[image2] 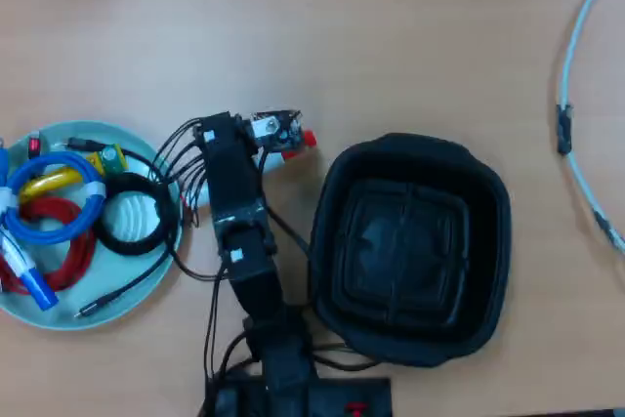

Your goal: Pick up the red pen and put it in the green bowl

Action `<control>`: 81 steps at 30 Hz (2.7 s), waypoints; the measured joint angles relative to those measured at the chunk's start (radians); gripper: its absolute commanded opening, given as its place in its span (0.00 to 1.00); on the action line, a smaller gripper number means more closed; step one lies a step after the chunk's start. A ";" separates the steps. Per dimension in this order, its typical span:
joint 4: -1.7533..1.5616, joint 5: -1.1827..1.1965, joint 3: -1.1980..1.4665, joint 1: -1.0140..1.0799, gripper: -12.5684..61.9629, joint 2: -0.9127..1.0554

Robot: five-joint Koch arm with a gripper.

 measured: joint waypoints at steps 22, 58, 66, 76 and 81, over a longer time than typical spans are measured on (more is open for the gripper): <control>0.272 0.107 -0.365 -0.242 0.07 0.161; 0.163 -0.005 -0.543 -0.776 0.07 0.100; 0.058 -0.005 -0.537 -0.776 0.07 0.077; -0.181 -0.008 -0.242 -0.776 0.07 0.064; -0.308 -0.006 -0.133 -0.773 0.07 0.066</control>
